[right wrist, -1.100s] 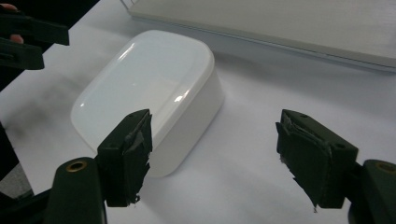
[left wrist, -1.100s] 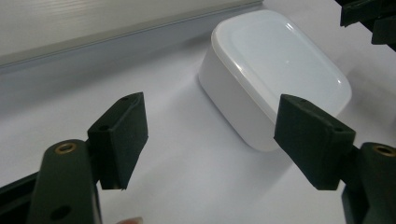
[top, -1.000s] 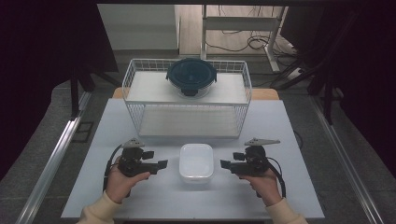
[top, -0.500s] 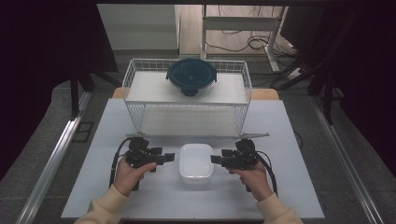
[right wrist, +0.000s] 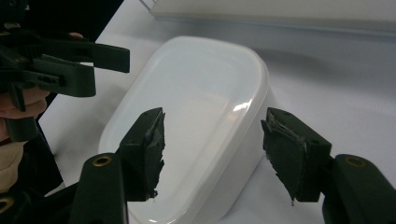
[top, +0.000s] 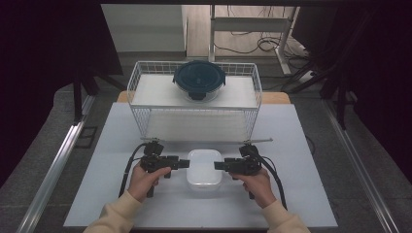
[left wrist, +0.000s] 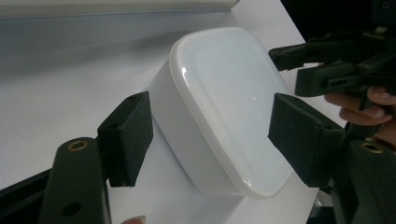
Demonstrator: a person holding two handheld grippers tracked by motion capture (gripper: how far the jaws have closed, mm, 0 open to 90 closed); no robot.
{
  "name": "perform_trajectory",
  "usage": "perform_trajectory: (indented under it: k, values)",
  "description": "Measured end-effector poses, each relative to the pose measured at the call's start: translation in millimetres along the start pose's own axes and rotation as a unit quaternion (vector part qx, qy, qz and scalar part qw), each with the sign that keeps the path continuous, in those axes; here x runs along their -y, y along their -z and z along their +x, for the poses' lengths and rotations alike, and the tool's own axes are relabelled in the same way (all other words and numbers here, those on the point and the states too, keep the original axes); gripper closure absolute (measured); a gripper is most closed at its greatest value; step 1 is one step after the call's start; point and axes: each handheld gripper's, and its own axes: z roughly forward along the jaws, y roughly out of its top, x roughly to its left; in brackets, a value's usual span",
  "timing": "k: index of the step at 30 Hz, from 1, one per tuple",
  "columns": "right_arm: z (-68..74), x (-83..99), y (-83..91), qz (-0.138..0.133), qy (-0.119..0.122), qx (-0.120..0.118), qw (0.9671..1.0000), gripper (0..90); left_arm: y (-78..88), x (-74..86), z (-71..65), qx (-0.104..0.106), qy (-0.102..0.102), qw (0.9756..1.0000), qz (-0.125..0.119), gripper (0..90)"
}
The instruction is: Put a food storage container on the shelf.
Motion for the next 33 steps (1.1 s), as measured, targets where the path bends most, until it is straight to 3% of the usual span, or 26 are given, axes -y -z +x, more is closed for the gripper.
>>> perform_trajectory:
  k: [4,9,16,18,20,25,33]
  values:
    - [-1.2,1.1,-4.4,0.005,-0.011,-0.009,0.9999,40.7,-4.2,-0.3,3.2,0.005,0.010,0.9999,0.004,31.9]
    - [-3.7,2.6,-4.9,0.006,-0.023,-0.013,0.9996,42.1,-10.1,3.2,15.1,0.035,0.046,0.9982,0.014,37.5]
    - [-7.2,4.3,-4.0,0.008,-0.040,-0.031,0.9987,48.5,-15.7,6.1,18.4,0.054,0.050,0.9970,0.024,49.9]
    - [-7.4,4.7,-3.8,0.009,-0.042,-0.027,0.9987,53.9,-17.2,7.0,18.0,0.063,0.052,0.9963,0.026,55.8]
    - [-8.5,5.3,-3.4,0.011,-0.047,-0.026,0.9985,59.6,-18.1,8.8,16.3,0.056,0.054,0.9968,0.018,60.7]
    - [-10.9,7.1,-2.0,0.008,-0.068,-0.030,0.9972,63.4,-16.2,12.8,15.9,0.061,0.078,0.9951,0.000,67.0]
    - [-5.3,12.6,7.6,-0.004,-0.070,-0.034,0.9969,70.3,-7.5,17.6,3.2,0.052,0.052,0.9973,-0.008,71.0]
